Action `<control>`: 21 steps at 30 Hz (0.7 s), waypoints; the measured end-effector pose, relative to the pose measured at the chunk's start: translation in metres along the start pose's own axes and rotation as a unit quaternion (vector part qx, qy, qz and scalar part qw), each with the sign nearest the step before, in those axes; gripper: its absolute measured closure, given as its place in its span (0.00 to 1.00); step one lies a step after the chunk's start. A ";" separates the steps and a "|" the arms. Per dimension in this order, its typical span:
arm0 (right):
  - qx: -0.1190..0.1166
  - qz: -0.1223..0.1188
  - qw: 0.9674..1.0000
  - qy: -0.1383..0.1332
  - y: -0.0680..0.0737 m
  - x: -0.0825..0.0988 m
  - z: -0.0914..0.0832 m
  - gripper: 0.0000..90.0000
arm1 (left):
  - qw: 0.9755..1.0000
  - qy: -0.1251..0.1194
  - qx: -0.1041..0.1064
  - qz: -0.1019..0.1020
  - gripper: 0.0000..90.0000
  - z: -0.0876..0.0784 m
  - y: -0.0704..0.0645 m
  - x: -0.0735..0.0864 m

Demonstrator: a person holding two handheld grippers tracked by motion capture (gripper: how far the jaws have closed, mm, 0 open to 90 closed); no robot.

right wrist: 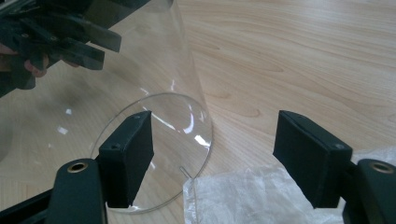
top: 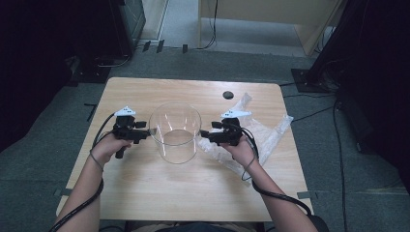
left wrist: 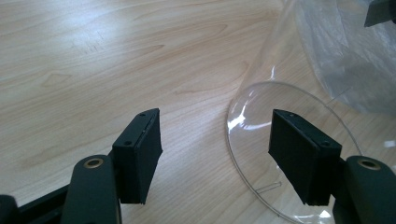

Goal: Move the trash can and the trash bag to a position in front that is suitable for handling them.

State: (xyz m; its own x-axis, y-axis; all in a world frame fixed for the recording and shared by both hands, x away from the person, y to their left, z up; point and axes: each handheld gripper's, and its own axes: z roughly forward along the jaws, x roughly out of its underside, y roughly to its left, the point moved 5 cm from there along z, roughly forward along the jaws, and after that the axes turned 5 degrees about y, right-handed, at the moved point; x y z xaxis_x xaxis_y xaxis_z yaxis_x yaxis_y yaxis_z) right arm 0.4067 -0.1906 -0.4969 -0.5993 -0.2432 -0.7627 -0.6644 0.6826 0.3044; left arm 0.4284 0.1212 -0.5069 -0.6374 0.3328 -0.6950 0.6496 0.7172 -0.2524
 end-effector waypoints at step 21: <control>0.032 -0.044 0.998 0.038 -0.015 0.013 -0.010 0.19 | 0.999 0.039 -0.006 -0.012 0.26 0.006 -0.007 0.017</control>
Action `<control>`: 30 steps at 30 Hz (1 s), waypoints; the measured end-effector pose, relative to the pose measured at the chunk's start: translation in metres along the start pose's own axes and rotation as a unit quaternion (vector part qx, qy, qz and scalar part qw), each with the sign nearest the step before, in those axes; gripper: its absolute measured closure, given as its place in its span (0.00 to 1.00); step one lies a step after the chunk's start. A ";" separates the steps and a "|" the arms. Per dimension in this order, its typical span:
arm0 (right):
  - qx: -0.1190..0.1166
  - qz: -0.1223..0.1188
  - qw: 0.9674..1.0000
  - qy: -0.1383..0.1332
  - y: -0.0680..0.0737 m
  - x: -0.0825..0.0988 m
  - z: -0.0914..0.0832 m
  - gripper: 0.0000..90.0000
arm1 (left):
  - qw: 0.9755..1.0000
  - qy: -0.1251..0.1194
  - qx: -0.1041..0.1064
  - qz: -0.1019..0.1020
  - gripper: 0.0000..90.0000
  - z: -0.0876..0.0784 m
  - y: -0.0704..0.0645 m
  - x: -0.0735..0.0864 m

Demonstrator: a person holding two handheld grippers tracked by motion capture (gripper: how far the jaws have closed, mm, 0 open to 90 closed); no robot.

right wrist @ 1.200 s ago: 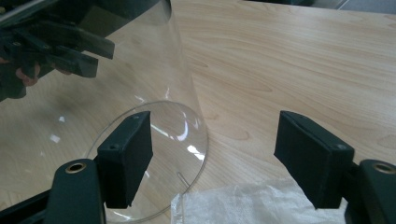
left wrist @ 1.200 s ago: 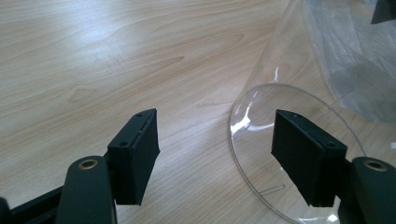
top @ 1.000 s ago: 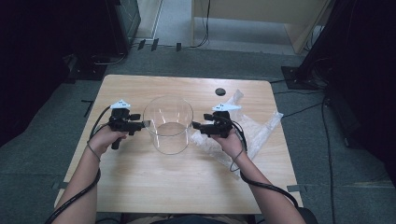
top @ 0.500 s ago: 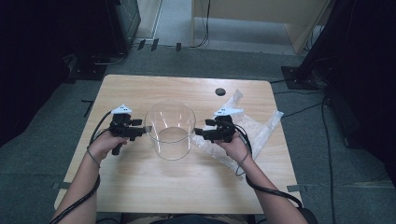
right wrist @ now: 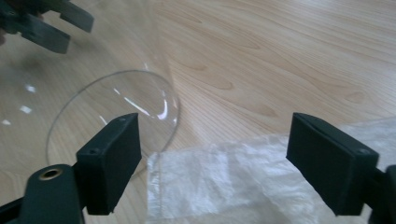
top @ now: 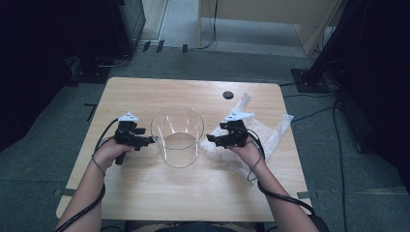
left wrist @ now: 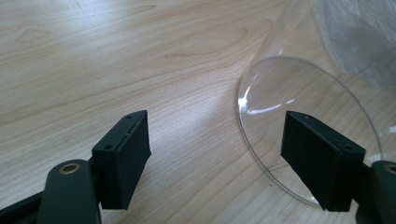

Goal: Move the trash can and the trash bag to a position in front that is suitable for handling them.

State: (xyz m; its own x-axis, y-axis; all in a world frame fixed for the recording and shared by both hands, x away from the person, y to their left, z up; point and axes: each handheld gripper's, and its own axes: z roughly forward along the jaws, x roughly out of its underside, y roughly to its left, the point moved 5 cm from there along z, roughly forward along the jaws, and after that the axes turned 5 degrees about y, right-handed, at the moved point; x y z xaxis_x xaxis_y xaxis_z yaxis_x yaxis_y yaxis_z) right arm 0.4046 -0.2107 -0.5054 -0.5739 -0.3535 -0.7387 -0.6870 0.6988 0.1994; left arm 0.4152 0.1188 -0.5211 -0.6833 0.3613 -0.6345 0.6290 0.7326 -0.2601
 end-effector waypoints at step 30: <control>0.045 0.038 0.998 0.012 -0.068 0.019 -0.037 0.16 | 1.000 0.007 -0.006 0.022 0.26 0.000 0.000 0.002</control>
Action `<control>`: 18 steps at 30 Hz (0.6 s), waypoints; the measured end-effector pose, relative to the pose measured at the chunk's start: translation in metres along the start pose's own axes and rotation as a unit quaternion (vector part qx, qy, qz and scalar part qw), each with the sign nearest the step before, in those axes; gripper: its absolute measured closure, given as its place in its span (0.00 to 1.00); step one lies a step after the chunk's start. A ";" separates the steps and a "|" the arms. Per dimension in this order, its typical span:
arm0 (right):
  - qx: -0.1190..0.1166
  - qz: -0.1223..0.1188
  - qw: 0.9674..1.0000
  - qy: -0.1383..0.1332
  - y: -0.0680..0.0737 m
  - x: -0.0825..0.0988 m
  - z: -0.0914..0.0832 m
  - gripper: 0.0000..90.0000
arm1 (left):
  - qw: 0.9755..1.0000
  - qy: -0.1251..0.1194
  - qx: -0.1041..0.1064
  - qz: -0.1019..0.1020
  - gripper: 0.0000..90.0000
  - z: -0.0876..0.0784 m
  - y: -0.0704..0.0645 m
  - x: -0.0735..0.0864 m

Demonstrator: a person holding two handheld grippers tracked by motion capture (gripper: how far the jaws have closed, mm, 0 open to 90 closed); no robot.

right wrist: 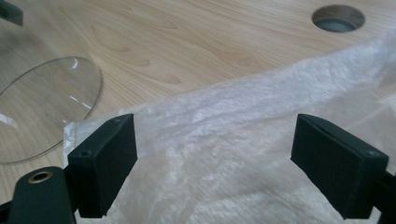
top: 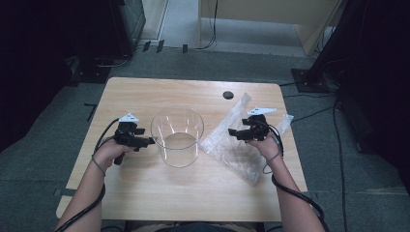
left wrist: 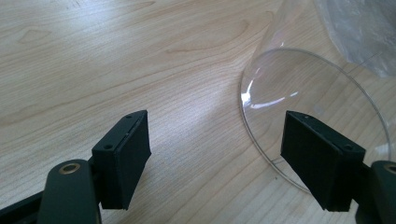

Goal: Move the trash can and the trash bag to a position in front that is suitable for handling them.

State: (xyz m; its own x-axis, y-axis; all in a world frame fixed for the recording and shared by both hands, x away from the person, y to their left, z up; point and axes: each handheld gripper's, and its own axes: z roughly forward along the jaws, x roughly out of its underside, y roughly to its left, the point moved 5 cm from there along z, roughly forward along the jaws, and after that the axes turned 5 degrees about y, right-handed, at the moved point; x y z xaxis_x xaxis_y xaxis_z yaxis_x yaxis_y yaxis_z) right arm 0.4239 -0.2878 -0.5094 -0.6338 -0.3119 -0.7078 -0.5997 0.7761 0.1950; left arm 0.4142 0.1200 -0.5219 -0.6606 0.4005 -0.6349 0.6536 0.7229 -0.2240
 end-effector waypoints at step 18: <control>0.044 0.029 0.999 -0.004 -0.042 0.013 -0.026 0.16 | 1.000 0.001 -0.002 -0.005 0.26 -0.002 0.003 0.002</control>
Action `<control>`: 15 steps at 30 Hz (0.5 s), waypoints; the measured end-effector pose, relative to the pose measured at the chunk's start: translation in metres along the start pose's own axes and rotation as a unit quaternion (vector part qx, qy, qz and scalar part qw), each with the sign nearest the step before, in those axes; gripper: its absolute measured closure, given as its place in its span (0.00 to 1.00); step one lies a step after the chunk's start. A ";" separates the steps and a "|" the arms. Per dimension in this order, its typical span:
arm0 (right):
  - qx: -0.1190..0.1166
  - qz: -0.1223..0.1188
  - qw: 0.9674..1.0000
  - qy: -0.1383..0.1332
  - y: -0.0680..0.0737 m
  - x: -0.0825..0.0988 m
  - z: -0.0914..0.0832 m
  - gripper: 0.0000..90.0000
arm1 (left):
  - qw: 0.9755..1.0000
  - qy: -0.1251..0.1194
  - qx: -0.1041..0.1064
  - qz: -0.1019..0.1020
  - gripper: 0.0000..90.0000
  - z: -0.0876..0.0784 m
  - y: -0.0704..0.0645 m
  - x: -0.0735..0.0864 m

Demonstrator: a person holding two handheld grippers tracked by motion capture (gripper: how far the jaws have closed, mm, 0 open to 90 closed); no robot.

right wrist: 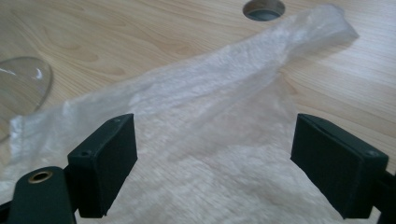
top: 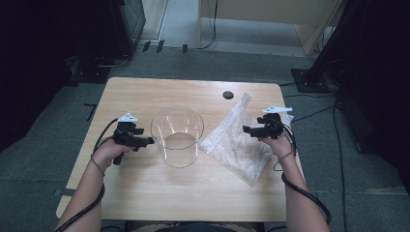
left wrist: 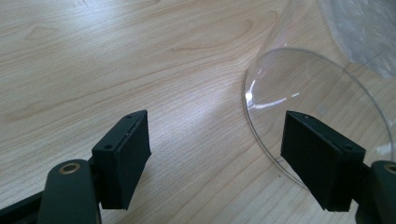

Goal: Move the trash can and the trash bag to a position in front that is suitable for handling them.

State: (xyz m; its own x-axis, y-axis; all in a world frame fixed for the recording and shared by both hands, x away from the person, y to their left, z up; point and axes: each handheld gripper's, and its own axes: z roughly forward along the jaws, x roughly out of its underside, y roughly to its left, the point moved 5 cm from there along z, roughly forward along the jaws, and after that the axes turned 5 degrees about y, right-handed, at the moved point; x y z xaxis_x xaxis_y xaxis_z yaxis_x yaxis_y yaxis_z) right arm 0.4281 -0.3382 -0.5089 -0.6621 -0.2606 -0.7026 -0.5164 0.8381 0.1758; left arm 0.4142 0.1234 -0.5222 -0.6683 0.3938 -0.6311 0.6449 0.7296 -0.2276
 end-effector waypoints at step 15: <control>0.048 0.010 0.999 0.013 -0.035 0.020 -0.010 0.16 | 1.000 0.004 -0.001 0.002 0.26 0.001 0.001 0.002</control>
State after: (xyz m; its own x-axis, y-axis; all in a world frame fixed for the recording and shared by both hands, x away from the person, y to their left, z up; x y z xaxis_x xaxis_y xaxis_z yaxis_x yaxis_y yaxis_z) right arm 0.4276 -0.3774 -0.5217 -0.6868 -0.2538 -0.6811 -0.4487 0.8852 0.1225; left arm 0.4140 0.1243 -0.5241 -0.6690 0.4003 -0.6262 0.6462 0.7296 -0.2239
